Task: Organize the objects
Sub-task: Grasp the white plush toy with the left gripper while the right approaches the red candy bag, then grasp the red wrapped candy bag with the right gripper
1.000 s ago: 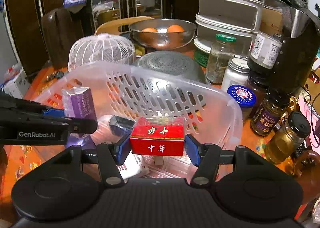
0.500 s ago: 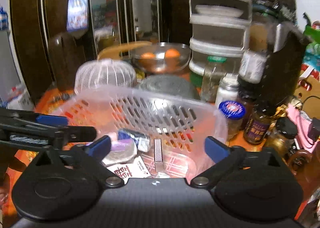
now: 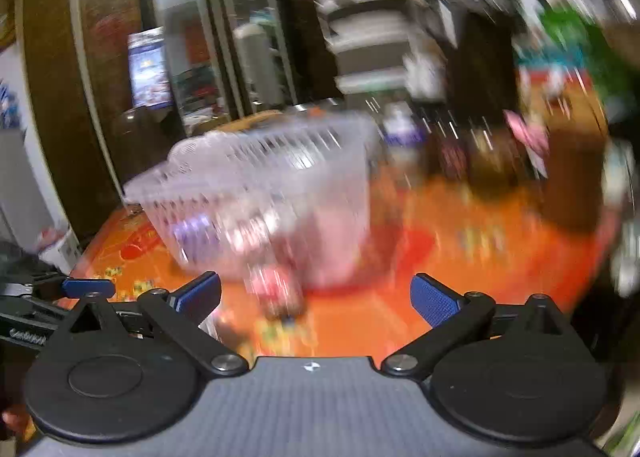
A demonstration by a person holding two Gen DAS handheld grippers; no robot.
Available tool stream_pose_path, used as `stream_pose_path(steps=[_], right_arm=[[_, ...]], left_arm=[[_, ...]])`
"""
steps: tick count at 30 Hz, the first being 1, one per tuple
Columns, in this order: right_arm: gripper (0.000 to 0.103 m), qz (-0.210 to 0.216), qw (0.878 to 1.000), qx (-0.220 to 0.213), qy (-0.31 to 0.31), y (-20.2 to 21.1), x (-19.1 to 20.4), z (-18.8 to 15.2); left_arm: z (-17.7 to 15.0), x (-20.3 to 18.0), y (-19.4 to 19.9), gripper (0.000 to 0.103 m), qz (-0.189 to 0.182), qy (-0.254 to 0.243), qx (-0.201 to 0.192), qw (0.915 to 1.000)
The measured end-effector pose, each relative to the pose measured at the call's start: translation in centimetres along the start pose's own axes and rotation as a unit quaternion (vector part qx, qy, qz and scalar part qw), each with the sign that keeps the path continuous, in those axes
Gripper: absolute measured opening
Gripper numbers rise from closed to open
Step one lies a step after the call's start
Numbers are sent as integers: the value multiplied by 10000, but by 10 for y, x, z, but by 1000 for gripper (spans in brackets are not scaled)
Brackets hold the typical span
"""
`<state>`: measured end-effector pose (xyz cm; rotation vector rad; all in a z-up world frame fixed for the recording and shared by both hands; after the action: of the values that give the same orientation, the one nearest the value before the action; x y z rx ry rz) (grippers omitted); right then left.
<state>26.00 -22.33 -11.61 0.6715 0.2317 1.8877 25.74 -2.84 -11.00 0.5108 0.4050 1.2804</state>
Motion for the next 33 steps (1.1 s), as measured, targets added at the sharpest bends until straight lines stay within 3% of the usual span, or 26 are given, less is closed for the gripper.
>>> stream_pose_path(steps=[5,12,14,18,24,33], right_arm=[[103,-66,9982,95,-585,9,-31,-28],[103,-125,9991,-1,-416,18,-31,-32],[103,-97,9991,-34,-417,19,-31,-33],[103,-82,9990,-32,-438,18,-32,-35],[103,-34,9990,-29,-442,19,-29,-37],[103,125,9999,2,-78,-4,5,-30]], left_arm=[[-4,-10,-12,103,-157,-123,97,9998],[-10,-26,-30,103,-399,-99,207,9989],[-10,-29,-32,98,-477,-80,198,9986],[-18,-39,-33,75,-837,-80,316,9960],[-22,-41,-17,70,-620,-310,131,9975],[-27,15,16,67,-12,185,-361,9992]])
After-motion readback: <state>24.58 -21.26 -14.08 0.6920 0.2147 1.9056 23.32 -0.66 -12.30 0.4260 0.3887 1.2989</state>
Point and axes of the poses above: each gripper's, at about its wrist camera, not at the fingertips, and y roughly against the way its jaws point, x to its left, z to its top, the point moved 9 cm from there along -y, roughly the way its jaws point, and after that the axes turned 6 degrees about -y, right-handed, at the moved point
